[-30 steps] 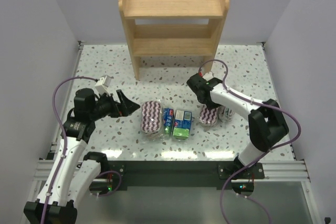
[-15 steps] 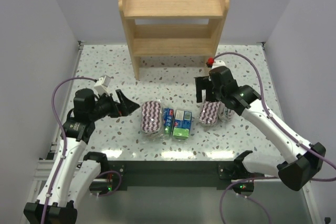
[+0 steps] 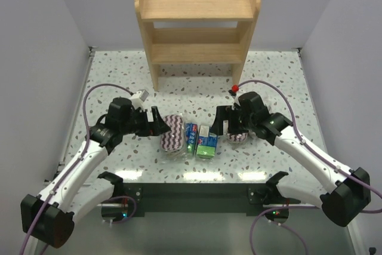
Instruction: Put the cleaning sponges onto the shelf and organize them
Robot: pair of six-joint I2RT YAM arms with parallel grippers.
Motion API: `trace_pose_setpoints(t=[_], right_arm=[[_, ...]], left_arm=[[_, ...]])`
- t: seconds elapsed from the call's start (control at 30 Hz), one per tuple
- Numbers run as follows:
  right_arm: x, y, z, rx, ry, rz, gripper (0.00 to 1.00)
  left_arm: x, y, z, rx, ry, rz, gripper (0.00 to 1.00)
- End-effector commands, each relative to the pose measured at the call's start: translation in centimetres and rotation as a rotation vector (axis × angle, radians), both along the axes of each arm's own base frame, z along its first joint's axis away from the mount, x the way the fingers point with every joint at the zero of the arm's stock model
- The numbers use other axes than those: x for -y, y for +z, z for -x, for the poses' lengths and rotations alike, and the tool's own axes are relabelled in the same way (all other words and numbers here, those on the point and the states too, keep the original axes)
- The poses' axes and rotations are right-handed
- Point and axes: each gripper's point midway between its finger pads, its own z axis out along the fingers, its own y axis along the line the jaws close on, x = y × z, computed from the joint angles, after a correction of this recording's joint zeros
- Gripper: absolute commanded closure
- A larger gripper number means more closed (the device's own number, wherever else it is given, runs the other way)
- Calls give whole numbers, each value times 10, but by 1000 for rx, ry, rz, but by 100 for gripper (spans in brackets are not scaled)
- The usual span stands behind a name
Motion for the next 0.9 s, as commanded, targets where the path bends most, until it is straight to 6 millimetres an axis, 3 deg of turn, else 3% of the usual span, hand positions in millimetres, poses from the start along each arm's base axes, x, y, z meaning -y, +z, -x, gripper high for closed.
trace_pose_setpoints(t=[0.0, 0.13, 0.27, 0.37, 0.53, 0.63, 0.7, 0.77, 0.87], right_arm=[[-15, 26, 1, 49, 28, -112, 9], [-12, 31, 3, 62, 29, -106, 9], [-11, 29, 7, 53, 34, -104, 9], [-9, 29, 8, 55, 30, -105, 9], [-7, 24, 10, 46, 22, -98, 9], [-7, 22, 10, 38, 23, -96, 9], [-7, 20, 10, 33, 20, -91, 9], [-7, 20, 10, 31, 18, -93, 10], [-7, 22, 10, 35, 20, -96, 10]], left_arm=[[-7, -9, -20, 24, 91, -76, 9], [-15, -28, -30, 8, 147, -123, 12], [8, -35, -30, 5, 45, -39, 23], [24, -35, -30, 19, -23, 30, 38], [34, -32, -23, 35, -80, 66, 45], [32, -40, -20, 10, -82, 44, 58], [31, -41, -19, 3, -83, 39, 74], [27, -36, -20, 24, -67, 18, 89], [19, -9, -28, 90, -34, -13, 100]])
